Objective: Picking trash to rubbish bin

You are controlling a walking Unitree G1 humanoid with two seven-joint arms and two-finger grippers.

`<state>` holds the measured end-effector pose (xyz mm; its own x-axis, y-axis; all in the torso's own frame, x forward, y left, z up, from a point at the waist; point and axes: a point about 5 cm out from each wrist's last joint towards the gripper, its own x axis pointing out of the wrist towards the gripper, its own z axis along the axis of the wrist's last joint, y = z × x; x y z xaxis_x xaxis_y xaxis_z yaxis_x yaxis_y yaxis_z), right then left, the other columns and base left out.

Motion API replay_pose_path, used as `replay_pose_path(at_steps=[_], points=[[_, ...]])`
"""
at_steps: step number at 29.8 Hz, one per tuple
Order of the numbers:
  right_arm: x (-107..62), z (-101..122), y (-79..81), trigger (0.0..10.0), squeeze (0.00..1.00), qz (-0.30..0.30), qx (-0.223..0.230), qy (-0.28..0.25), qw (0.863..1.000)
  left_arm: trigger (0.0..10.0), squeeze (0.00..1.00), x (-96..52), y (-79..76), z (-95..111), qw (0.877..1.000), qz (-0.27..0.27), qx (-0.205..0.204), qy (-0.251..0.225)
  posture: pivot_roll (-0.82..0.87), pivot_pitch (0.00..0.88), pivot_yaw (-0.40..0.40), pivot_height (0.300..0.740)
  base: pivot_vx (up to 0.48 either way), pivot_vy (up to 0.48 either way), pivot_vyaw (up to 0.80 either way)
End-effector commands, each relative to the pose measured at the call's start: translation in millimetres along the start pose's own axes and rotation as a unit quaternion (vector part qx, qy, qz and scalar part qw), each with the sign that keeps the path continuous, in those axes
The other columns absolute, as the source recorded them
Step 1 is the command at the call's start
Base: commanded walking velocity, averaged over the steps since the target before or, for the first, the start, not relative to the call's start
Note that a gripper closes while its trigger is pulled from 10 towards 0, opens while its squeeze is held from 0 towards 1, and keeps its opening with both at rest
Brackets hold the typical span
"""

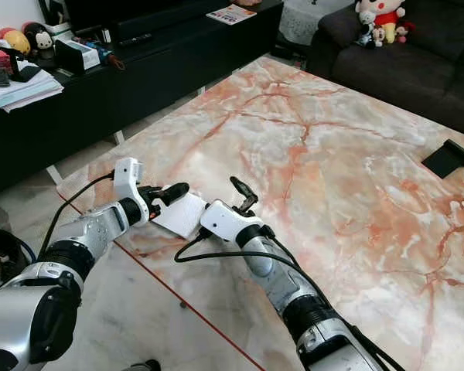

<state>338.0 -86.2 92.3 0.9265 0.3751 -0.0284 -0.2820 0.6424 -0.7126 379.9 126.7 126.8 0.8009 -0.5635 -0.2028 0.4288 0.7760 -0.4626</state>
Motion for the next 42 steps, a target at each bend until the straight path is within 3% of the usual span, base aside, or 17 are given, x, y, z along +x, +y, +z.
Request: replay_pose_path(at_steps=[1,10,11,12,13,14,33,37,38,39,40,41,42], points=[[-0.8,1.9,0.0,10.0,0.0,0.001,0.003,-0.004,1.0,10.0,0.0,8.9,-17.0,-7.7,0.999,-0.037,0.01,0.03,-0.02,0.122,-0.081,0.74,0.0,0.0,0.0],[-0.9,2.1,0.6,10.0,0.0,0.0,0.005,-0.003,1.0,10.0,0.0,12.2,-30.9,-21.3,0.996,-0.075,-0.003,0.047,-0.02,0.122,-0.077,0.74,0.0,0.0,0.0],[-0.7,2.0,0.4,10.0,0.0,-0.001,0.005,-0.002,1.0,5.0,0.0,12.1,-33.8,-23.4,0.995,-0.083,0.0,0.05,-0.01,0.122,-0.075,0.74,0.0,0.0,0.0],[-0.6,1.9,0.2,10.0,0.0,-0.002,0.005,-0.002,1.0,2.2,0.0,12.1,-35.6,-24.4,0.995,-0.088,0.001,0.05,-0.01,0.122,-0.075,0.74,0.0,0.0,0.0],[-0.5,1.8,0.1,10.0,0.0,-0.002,0.006,-0.001,1.0,2.2,0.0,12.1,-36.9,-25.1,0.995,-0.092,0.002,0.05,-0.01,0.122,-0.075,0.74,0.0,0.0,0.0],[-0.5,1.8,0.0,10.0,0.0,-0.002,0.006,-0.001,1.0,0.0,0.0,12.1,-37.5,-25.5,0.994,-0.093,0.003,0.05,-0.01,0.122,-0.075,0.74,0.0,0.0,0.0],[0.1,2.3,0.6,10.0,0.0,-0.003,0.01,-0.002,1.0,0.0,0.0,5.3,-36.8,-31.7,0.995,-0.088,0.007,0.044,-0.01,0.117,-0.076,0.74,0.0,0.0,0.0],[0.1,2.1,-0.2,10.0,0.0,-0.004,0.01,-0.001,1.0,0.0,0.0,4.7,-34.7,-26.0,0.998,-0.066,0.011,0.018,-0.01,0.116,-0.076,0.74,0.0,0.0,0.0],[0.1,1.6,-0.6,10.0,0.0,-0.006,0.012,0.0,1.0,0.3,0.0,2.2,-33.9,-15.2,0.998,-0.056,0.021,-0.027,-0.01,0.116,-0.076,0.74,0.0,0.0,0.0],[0.1,1.0,-1.2,10.0,0.0,-0.008,0.016,0.002,1.0,1.8,0.0,0.4,-33.0,-9.7,0.997,-0.043,0.038,-0.05,-0.01,0.116,-0.077,0.74,0.0,0.0,0.0],[0.1,0.6,-1.6,10.0,0.0,-0.009,0.018,0.004,1.0,1.8,0.0,-0.9,-32.4,-6.6,0.996,-0.035,0.049,-0.063,-0.01,0.116,-0.077,0.74,0.0,0.0,0.0],[0.1,0.3,-2.0,10.0,0.0,-0.01,0.019,0.004,1.0,10.0,0.0,-1.8,-31.6,-4.4,0.995,-0.025,0.059,-0.073,-0.01,0.116,-0.077,0.74,0.0,0.0,0.0],[0.3,-0.4,-3.9,10.0,0.0,-0.016,0.025,0.007,1.0,10.0,0.0,-5.9,-29.2,5.2,0.99,0.012,0.087,-0.11,-0.01,0.116,-0.077,0.74,0.0,0.0,0.0]])
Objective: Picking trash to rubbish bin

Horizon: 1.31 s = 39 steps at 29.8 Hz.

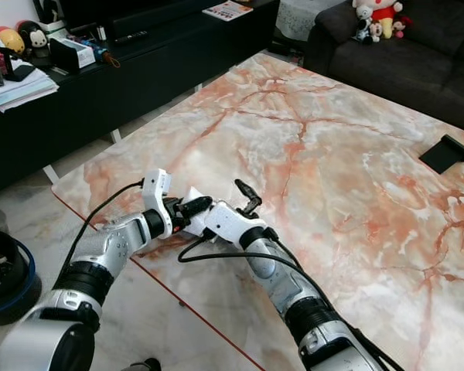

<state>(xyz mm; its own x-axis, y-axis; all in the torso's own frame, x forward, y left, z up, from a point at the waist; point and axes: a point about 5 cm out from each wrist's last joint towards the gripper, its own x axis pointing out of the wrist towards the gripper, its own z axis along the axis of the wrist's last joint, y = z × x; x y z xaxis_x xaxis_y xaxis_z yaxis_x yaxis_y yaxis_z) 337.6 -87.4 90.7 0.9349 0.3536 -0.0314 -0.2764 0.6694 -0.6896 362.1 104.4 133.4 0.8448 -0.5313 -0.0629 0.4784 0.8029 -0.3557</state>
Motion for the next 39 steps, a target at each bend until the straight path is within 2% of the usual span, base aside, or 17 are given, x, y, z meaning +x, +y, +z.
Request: replay_pose_path(at_steps=[1,4,8,9,10,13,14,16,18,22,23,26,31,33,39], points=[[1.4,1.4,-6.3,10.0,0.0,-0.015,0.018,-0.001,1.0,10.0,0.0,-4.4,3.1,22.4,0.995,0.054,0.06,-0.063,-0.01,0.116,-0.077,0.74,0.0,0.0,0.0],[2.8,1.9,-13.3,10.0,0.0,-0.032,0.032,-0.003,0.999,10.0,0.0,-11.8,8.3,38.7,0.983,0.118,0.084,-0.114,0.0,0.117,-0.079,0.74,0.0,0.0,0.0],[5.5,3.5,-29.0,10.0,0.0,-0.077,0.096,-0.004,0.992,10.0,0.0,-18.7,9.0,46.7,0.964,0.169,0.156,-0.132,0.01,0.115,-0.079,0.74,0.0,0.0,0.0],[5.5,3.5,-29.0,10.0,0.0,-0.077,0.096,-0.004,0.992,10.0,0.0,-18.7,9.0,46.7,0.964,0.169,0.156,-0.132,0.01,0.115,-0.079,0.74,0.0,0.0,0.0],[6.8,5.0,-37.2,10.0,0.0,-0.099,0.136,-0.008,0.986,10.0,0.0,-21.4,7.9,48.6,0.953,0.188,0.191,-0.14,0.01,0.112,-0.079,0.74,0.0,0.0,0.0],[8.0,6.5,-44.8,10.0,0.0,-0.12,0.189,-0.012,0.975,10.0,0.0,-24.7,4.9,50.5,0.938,0.209,0.231,-0.155,0.01,0.112,-0.078,0.74,0.0,0.0,0.0],[9.0,7.3,-48.4,10.0,0.0,-0.129,0.242,-0.013,0.961,10.0,0.0,-27.0,3.6,51.6,0.925,0.226,0.257,-0.162,0.01,0.111,-0.078,0.74,0.0,0.0,0.0],[9.8,7.9,-49.7,10.0,0.0,-0.134,0.287,-0.014,0.948,10.0,0.0,-29.1,2.8,51.3,0.911,0.245,0.287,-0.166,0.01,0.11,-0.078,0.74,0.0,0.0,0.0],[10.2,9.1,-49.7,10.0,0.0,-0.135,0.31,-0.017,0.941,10.0,0.0,-30.2,2.6,50.2,0.904,0.259,0.296,-0.169,0.02,0.109,-0.076,0.74,0.0,0.0,0.0],[11.4,21.6,-46.4,10.0,0.0,-0.123,0.373,-0.054,0.918,10.0,0.0,-34.4,1.8,48.5,0.881,0.311,0.302,-0.187,0.02,0.106,-0.073,0.74,0.0,0.0,0.0],[11.4,23.1,-46.4,10.0,0.0,-0.122,0.376,-0.058,0.917,10.0,0.0,-35.0,1.9,48.7,0.879,0.317,0.302,-0.19,0.02,0.106,-0.073,0.74,0.0,0.0,0.0],[11.8,31.4,-45.6,10.0,0.0,-0.114,0.384,-0.081,0.913,10.0,0.0,-37.7,1.2,50.6,0.858,0.342,0.328,-0.197,0.01,0.103,-0.069,0.74,0.0,0.0,0.0],[12.9,36.6,-45.2,10.0,0.0,-0.107,0.403,-0.097,0.904,10.0,0.0,-38.2,0.4,52.0,0.839,0.357,0.358,-0.202,0.02,0.096,-0.065,0.74,0.0,0.0,0.0],[12.7,37.5,-46.4,10.0,0.0,-0.105,0.41,-0.101,0.9,10.0,0.0,-38.8,-0.1,52.6,0.833,0.362,0.363,-0.207,0.02,0.093,-0.063,0.74,0.0,0.0,0.0],[12.0,37.9,-47.6,10.0,0.0,-0.103,0.412,-0.104,0.899,10.0,0.0,-42.1,1.4,51.9,0.827,0.376,0.359,-0.213,0.01,0.082,-0.058,0.74,0.0,0.0,0.0]])
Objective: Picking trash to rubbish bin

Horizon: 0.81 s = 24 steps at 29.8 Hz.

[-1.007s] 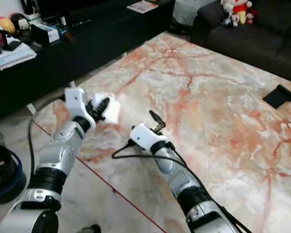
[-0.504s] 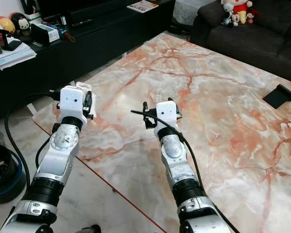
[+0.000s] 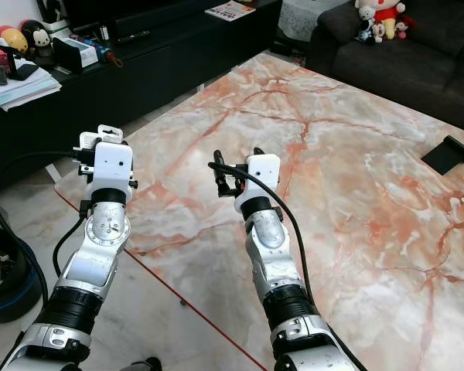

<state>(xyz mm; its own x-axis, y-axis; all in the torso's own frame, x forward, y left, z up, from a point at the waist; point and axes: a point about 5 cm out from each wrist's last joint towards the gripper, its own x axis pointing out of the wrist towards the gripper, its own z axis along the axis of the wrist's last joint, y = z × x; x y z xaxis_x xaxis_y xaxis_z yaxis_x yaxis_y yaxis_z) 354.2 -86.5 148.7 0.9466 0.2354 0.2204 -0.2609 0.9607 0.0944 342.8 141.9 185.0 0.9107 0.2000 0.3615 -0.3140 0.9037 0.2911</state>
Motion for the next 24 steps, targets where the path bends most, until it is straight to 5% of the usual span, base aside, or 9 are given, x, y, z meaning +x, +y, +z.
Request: replay_pose_path(at_steps=[1,24], points=[[-1.1,2.3,-3.3,10.0,0.0,-0.004,0.007,-0.006,1.0,10.0,0.0,-3.9,1.0,-1.0,1.0,0.012,0.0,-0.002,0.01,0.082,-0.058,0.74,0.0,0.0,0.0],[-2.9,-1.8,0.0,10.0,0.0,0.01,0.025,0.0,1.0,10.0,0.0,-5.0,-2.6,5.4,0.999,0.027,-0.028,-0.016,0.02,0.075,-0.068,0.74,0.0,0.0,0.0]])
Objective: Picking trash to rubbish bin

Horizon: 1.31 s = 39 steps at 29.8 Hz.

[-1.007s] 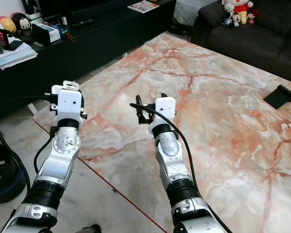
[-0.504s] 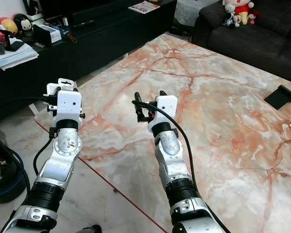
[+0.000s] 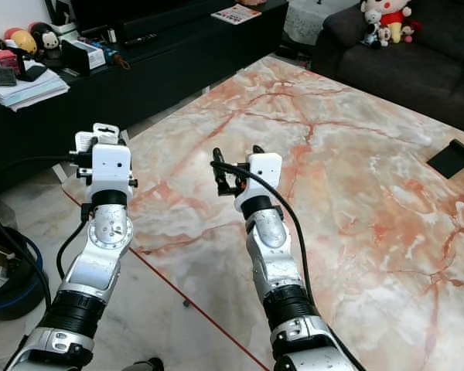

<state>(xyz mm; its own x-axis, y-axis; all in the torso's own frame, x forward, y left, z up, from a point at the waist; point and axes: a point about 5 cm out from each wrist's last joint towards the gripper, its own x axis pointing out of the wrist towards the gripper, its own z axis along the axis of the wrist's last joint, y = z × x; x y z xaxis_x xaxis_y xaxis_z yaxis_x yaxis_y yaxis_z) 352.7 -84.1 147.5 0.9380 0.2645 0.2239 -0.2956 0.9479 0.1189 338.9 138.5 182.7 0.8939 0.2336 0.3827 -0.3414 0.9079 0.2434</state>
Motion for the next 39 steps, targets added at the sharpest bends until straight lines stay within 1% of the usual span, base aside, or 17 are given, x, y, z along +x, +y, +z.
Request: replay_pose_path(at_steps=[1,9,23,39], points=[[-2.0,-0.4,-2.1,10.0,0.0,-0.004,0.008,0.0,1.0,10.0,0.0,0.4,0.7,5.1,1.0,0.008,-0.01,-0.01,0.02,0.078,-0.069,0.74,0.0,0.0,0.0],[-2.3,-0.7,-2.1,10.0,0.0,-0.004,0.01,0.001,1.0,10.0,0.0,-0.1,5.0,3.0,1.0,0.014,-0.009,-0.007,0.02,0.094,-0.067,0.74,-0.269,0.0,0.0],[-2.8,-1.1,-3.8,10.0,0.0,-0.007,0.008,0.003,1.0,10.0,0.0,1.1,4.8,3.7,1.0,0.015,-0.01,-0.005,0.02,0.105,-0.066,0.74,-0.277,0.0,0.0],[-4.4,-4.1,-3.3,10.0,0.0,0.003,0.002,0.012,1.0,10.0,0.0,2.4,9.3,0.1,1.0,0.023,-0.004,0.003,0.01,0.11,-0.069,0.74,-0.246,0.0,0.0]])
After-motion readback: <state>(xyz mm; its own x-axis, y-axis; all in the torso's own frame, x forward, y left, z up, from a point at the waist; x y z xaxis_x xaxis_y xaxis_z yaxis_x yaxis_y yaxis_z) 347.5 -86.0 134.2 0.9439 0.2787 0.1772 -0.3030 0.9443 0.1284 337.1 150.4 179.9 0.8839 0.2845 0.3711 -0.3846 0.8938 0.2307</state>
